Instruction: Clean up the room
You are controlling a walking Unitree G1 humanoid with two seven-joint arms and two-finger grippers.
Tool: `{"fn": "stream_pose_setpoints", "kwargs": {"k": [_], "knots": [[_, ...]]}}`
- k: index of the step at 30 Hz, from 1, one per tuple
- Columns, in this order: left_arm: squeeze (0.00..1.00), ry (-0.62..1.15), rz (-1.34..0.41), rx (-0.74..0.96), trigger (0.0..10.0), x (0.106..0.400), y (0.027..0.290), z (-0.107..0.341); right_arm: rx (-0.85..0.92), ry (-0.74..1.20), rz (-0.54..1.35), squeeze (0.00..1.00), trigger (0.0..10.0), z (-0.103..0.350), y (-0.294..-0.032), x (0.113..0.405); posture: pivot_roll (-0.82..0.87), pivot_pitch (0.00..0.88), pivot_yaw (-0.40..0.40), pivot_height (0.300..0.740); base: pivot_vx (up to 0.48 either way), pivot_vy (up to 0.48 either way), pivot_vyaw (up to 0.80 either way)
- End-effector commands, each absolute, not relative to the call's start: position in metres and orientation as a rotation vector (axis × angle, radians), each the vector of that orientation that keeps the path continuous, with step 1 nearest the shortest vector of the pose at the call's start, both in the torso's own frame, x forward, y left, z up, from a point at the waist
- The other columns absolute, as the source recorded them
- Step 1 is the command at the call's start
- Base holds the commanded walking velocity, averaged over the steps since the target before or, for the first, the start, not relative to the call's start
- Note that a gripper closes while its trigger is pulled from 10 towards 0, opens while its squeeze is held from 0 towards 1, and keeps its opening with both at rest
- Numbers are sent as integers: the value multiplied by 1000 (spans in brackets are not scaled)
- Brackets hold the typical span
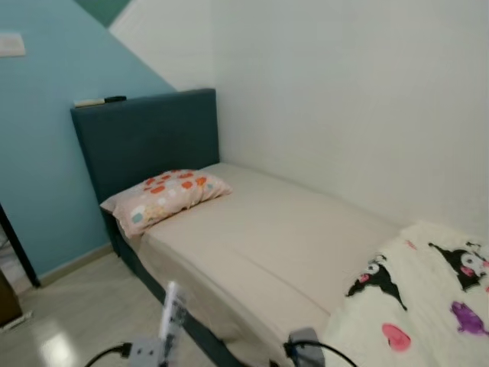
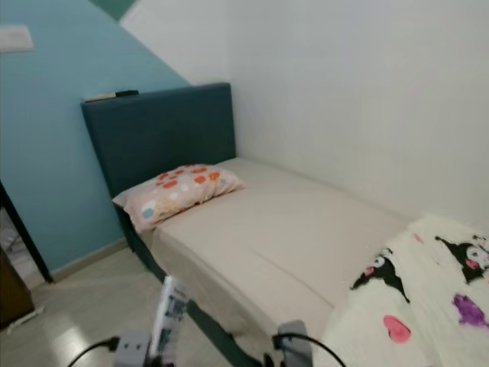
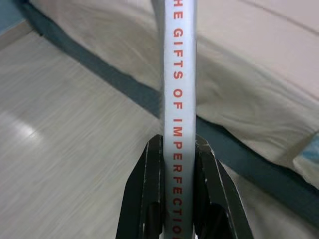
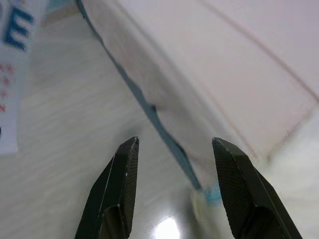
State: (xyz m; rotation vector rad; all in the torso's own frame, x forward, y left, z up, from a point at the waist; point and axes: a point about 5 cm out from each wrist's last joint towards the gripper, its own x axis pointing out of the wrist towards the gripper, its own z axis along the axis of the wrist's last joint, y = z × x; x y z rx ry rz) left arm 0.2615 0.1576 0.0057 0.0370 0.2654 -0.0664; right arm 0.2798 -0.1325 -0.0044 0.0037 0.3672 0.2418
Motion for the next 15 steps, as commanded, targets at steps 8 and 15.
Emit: {"fn": "stream_pose_setpoints", "kwargs": {"k": [8, 15], "knots": [[0, 249, -34, 44, 10000, 262, 168, 8, 20, 385, 252, 0, 10000, -9, -126, 275, 29, 77, -8, 740, 322, 0, 0], [0, 250, -37, 42, 10000, 263, 167, 8, 22, 383, 250, 0, 10000, -9, -127, 275, 28, 79, -7, 740, 316, 0, 0]]}}
